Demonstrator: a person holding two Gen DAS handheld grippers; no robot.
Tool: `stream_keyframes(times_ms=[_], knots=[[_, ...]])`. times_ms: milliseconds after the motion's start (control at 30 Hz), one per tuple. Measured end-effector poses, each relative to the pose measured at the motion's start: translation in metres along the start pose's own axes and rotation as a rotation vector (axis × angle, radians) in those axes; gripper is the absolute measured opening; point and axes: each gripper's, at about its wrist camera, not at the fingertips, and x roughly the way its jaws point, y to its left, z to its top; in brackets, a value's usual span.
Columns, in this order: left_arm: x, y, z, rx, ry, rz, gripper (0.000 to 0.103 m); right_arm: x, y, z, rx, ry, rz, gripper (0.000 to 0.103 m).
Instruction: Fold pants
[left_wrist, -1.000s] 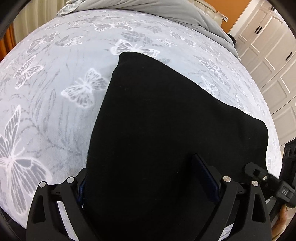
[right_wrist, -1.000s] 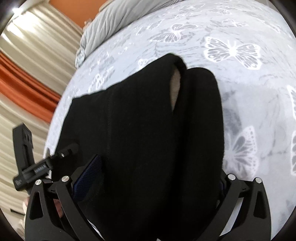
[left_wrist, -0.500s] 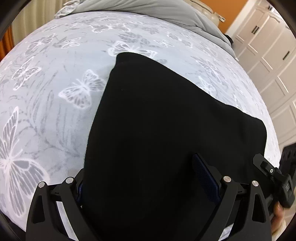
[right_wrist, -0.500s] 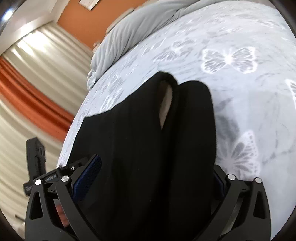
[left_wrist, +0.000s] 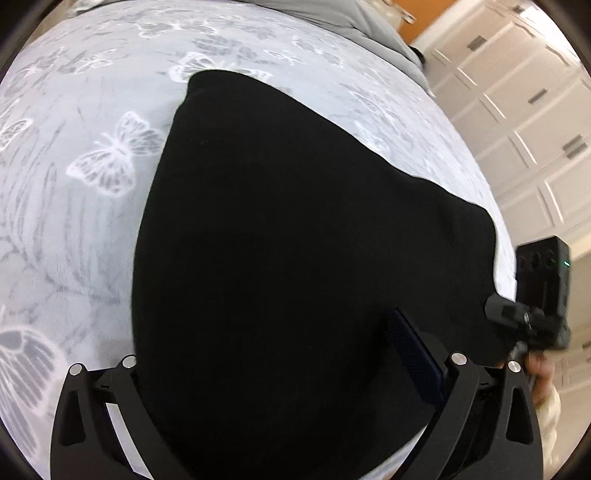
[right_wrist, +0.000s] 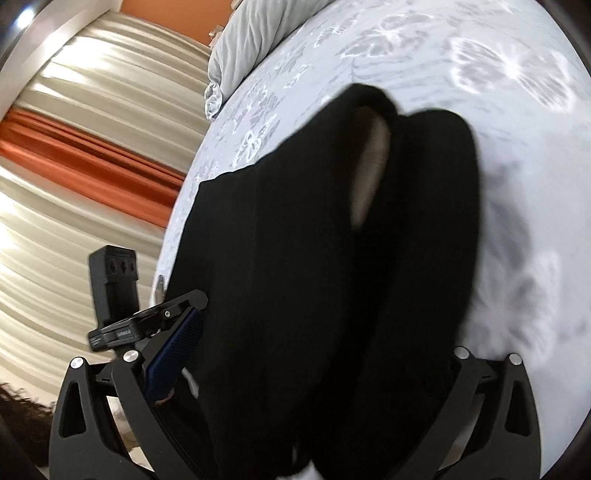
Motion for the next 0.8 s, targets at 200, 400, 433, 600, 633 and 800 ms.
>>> stream_keyframes(times_ms=[200, 400, 433, 600, 633, 800], knots=[[0.004, -0.013, 0.004, -0.043, -0.062, 0.071, 0.098, -0.005, -0.006, 0.001, 0.050, -0.072, 0.024, 0.098], [-0.010, -0.012, 0.003, -0.029, -0.119, 0.078, 0.073, -0.016, -0.005, -0.011, 0.062, -0.113, -0.032, 0.042], [-0.015, -0.012, 0.002, -0.027, -0.128, 0.074, 0.056, -0.022, -0.006, -0.013, 0.083, -0.133, -0.009, 0.040], [-0.054, -0.018, 0.002, 0.007, -0.179, -0.012, 0.033, -0.045, 0.042, -0.018, -0.074, -0.187, -0.025, 0.038], [-0.062, -0.023, 0.000, 0.026, -0.194, -0.022, 0.033, -0.051, 0.051, -0.019, -0.096, -0.201, -0.020, 0.038], [-0.113, -0.061, -0.007, 0.159, -0.333, -0.018, 0.033, -0.092, 0.083, -0.018, -0.180, -0.296, 0.011, 0.038]])
